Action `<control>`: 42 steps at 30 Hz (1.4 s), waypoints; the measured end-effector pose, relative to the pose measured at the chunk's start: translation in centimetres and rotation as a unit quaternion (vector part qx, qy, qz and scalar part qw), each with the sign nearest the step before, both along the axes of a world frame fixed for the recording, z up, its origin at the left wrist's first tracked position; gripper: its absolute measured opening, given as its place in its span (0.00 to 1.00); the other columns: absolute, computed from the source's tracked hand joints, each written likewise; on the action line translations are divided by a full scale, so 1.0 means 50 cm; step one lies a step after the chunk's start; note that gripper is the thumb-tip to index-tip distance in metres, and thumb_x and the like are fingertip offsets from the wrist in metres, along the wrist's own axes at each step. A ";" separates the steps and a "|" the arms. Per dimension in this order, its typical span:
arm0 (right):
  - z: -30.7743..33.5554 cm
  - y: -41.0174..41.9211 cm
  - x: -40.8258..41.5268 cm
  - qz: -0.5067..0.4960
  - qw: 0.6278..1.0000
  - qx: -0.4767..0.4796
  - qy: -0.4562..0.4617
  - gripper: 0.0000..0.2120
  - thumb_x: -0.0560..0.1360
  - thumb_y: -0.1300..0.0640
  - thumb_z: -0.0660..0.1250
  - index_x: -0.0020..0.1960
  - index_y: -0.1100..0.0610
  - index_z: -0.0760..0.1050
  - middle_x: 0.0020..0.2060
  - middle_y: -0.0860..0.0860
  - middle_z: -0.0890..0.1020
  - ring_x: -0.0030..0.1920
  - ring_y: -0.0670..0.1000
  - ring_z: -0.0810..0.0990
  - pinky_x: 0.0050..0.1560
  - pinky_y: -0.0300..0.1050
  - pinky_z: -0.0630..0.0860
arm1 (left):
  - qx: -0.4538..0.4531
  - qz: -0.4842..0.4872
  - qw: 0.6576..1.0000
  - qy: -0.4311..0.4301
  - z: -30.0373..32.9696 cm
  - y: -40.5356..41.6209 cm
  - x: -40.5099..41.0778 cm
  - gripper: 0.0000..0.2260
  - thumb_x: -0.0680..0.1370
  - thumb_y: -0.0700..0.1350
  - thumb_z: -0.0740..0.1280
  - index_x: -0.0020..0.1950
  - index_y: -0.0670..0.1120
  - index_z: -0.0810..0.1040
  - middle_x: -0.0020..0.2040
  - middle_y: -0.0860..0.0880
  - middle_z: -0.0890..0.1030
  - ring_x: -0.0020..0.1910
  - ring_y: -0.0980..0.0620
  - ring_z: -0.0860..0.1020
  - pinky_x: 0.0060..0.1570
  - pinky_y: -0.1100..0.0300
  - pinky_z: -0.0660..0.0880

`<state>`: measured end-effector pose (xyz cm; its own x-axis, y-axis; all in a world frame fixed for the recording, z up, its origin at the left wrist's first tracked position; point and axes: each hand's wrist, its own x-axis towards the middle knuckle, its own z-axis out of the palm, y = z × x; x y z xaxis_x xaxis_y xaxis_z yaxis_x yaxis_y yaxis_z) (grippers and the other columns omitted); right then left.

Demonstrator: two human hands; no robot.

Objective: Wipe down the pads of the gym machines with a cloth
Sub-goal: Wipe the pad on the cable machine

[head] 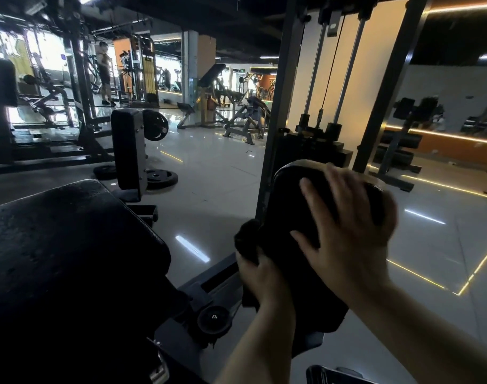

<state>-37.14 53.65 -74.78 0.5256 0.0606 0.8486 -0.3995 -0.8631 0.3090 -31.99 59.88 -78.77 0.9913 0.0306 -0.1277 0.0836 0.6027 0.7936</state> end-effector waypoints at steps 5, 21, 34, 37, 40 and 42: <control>0.063 -0.041 -0.001 0.022 0.999 0.012 -0.021 0.31 0.74 0.38 0.61 0.68 0.59 0.70 0.60 0.59 0.77 0.59 0.60 0.73 0.57 0.57 0.69 | 0.035 -0.025 0.990 0.132 -0.142 -0.015 0.025 0.16 0.79 0.57 0.61 0.58 0.47 0.78 0.55 0.46 0.82 0.54 0.45 0.79 0.56 0.51 0.74; 0.038 -0.060 0.030 0.183 0.974 0.054 -0.123 0.20 0.82 0.48 0.50 0.65 0.58 0.71 0.57 0.56 0.81 0.58 0.54 0.73 0.57 0.48 0.66 | 0.170 0.096 0.975 -0.101 0.117 -0.022 0.076 0.16 0.82 0.54 0.55 0.59 0.46 0.75 0.53 0.47 0.80 0.55 0.46 0.78 0.52 0.59 0.69; 0.024 -0.058 0.032 0.270 0.917 0.218 -0.195 0.21 0.82 0.51 0.50 0.59 0.65 0.74 0.53 0.61 0.79 0.55 0.55 0.74 0.51 0.51 0.73 | 0.226 0.038 0.960 -0.160 0.136 0.002 0.071 0.19 0.81 0.57 0.55 0.57 0.45 0.78 0.44 0.52 0.77 0.47 0.51 0.78 0.42 0.62 0.68; 0.022 -0.059 0.033 0.281 0.908 0.244 -0.195 0.26 0.83 0.46 0.46 0.61 0.64 0.73 0.55 0.61 0.78 0.55 0.55 0.76 0.50 0.49 0.74 | 0.305 0.067 0.916 -0.252 0.160 -0.011 0.062 0.20 0.80 0.61 0.53 0.52 0.47 0.76 0.48 0.50 0.78 0.48 0.47 0.78 0.45 0.56 0.73; 0.024 -0.061 0.033 0.316 0.884 0.269 -0.215 0.25 0.82 0.44 0.46 0.68 0.60 0.65 0.62 0.62 0.73 0.58 0.48 0.74 0.54 0.37 0.71 | 0.462 0.074 0.806 -0.363 0.195 -0.014 0.049 0.18 0.78 0.60 0.57 0.52 0.50 0.79 0.52 0.50 0.76 0.53 0.47 0.74 0.54 0.52 0.70; 0.024 -0.065 0.033 0.350 0.862 0.289 -0.226 0.25 0.82 0.43 0.47 0.70 0.60 0.62 0.65 0.63 0.71 0.63 0.46 0.72 0.60 0.39 0.70 | 0.549 0.064 0.714 -0.431 0.212 -0.013 0.029 0.14 0.78 0.60 0.59 0.53 0.54 0.79 0.53 0.52 0.77 0.56 0.48 0.73 0.60 0.49 0.65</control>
